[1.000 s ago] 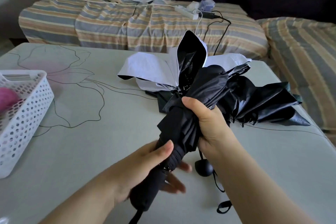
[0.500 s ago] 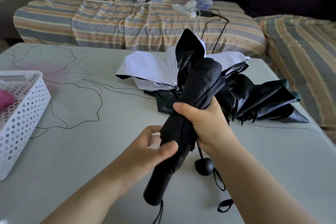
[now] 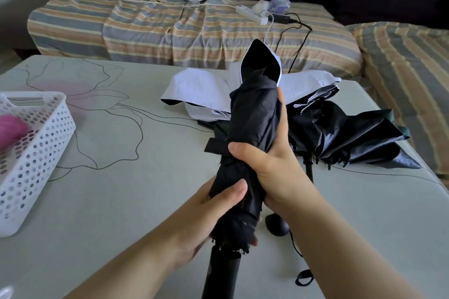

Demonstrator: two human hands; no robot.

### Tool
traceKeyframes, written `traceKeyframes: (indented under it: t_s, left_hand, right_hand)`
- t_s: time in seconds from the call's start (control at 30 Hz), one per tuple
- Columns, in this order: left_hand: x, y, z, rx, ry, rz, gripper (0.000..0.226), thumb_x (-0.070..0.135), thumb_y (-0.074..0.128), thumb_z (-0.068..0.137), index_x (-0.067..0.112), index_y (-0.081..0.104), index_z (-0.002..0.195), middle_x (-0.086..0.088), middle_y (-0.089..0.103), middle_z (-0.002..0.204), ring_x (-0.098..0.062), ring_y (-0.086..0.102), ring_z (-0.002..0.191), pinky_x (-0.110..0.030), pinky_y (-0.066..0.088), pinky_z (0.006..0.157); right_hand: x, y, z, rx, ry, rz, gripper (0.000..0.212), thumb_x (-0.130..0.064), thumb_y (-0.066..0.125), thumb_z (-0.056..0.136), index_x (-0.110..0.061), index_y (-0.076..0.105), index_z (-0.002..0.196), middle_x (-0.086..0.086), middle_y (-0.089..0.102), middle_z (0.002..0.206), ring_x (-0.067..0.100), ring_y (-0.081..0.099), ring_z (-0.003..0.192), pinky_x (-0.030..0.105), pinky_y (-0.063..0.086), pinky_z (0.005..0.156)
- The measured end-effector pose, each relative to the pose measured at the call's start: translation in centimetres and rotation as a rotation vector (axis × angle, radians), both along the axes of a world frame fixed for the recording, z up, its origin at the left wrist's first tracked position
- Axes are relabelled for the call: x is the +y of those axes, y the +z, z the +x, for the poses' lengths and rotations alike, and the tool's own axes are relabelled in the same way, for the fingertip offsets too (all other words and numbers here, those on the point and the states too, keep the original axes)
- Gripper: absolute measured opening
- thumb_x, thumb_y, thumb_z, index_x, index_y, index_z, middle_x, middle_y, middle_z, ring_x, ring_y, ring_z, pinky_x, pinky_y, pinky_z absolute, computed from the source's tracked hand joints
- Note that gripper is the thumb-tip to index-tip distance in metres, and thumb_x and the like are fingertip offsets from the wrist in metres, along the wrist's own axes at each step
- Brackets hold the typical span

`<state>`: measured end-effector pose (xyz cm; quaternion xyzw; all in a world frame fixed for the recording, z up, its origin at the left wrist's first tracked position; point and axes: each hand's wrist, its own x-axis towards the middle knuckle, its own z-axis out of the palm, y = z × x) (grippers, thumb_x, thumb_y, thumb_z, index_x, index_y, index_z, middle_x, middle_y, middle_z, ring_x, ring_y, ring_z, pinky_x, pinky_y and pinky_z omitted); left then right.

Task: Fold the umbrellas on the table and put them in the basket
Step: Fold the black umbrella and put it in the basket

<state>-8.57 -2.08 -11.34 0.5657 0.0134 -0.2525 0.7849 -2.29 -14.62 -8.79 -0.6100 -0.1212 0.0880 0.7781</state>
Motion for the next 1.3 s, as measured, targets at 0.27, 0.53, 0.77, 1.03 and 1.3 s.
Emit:
traceKeyframes:
  t_s: [0.27, 0.53, 0.77, 1.03, 1.3]
  left_hand:
    - [-1.0, 0.9, 0.0, -0.078, 0.190, 0.160, 0.054, 0.062, 0.049, 0.080, 0.010, 0.053, 0.092, -0.009, 0.061, 0.063, -0.023, 0.055, 0.048, -0.026, 0.046, 0.046]
    - [-0.6, -0.4, 0.1, -0.258, 0.203, 0.299, 0.034, 0.038, 0.063, 0.084, 0.012, 0.045, 0.096, -0.007, 0.059, 0.058, -0.022, 0.056, 0.052, -0.028, 0.046, 0.050]
    - [-0.1, 0.4, 0.0, -0.161, 0.173, 0.180, 0.036, 0.041, 0.066, 0.081, 0.015, 0.055, 0.105, -0.014, 0.063, 0.072, -0.027, 0.060, 0.059, -0.030, 0.050, 0.053]
    - [1.8, -0.3, 0.3, -0.208, 0.190, 0.389, 0.008, 0.031, 0.062, 0.088, 0.027, 0.058, 0.094, 0.003, 0.060, 0.061, -0.015, 0.057, 0.054, -0.029, 0.046, 0.053]
    - [2.2, 0.3, 0.4, -0.048, 0.248, 0.363, 0.026, 0.040, 0.051, 0.091, 0.015, 0.056, 0.092, -0.008, 0.059, 0.057, -0.021, 0.056, 0.048, -0.025, 0.046, 0.045]
  right_hand:
    - [-0.1, 0.1, 0.5, 0.038, -0.071, 0.063, 0.087, 0.010, 0.074, 0.073, -0.028, 0.033, 0.139, 0.004, 0.061, 0.111, 0.009, 0.067, 0.085, 0.023, 0.054, 0.071]
    - [0.1, -0.1, 0.6, 0.029, -0.078, 0.071, 0.063, 0.007, 0.072, 0.066, -0.021, 0.043, 0.115, 0.016, 0.059, 0.099, 0.026, 0.062, 0.085, 0.033, 0.056, 0.071]
    - [-0.8, -0.4, 0.4, -0.081, -0.104, -0.122, 0.114, -0.019, 0.086, 0.064, -0.046, 0.010, 0.145, -0.004, 0.049, 0.136, 0.013, 0.056, 0.119, 0.031, 0.050, 0.094]
    - [-3.1, -0.3, 1.2, -0.827, -0.083, -1.056, 0.036, -0.049, 0.044, 0.087, -0.043, 0.060, 0.118, -0.019, 0.035, 0.143, 0.017, 0.008, 0.143, 0.036, 0.004, 0.110]
    - [-3.7, 1.0, 0.9, -0.727, 0.086, -0.792, 0.015, -0.037, 0.059, 0.083, -0.026, 0.068, 0.081, -0.021, 0.066, 0.098, 0.002, 0.040, 0.127, 0.044, 0.031, 0.108]
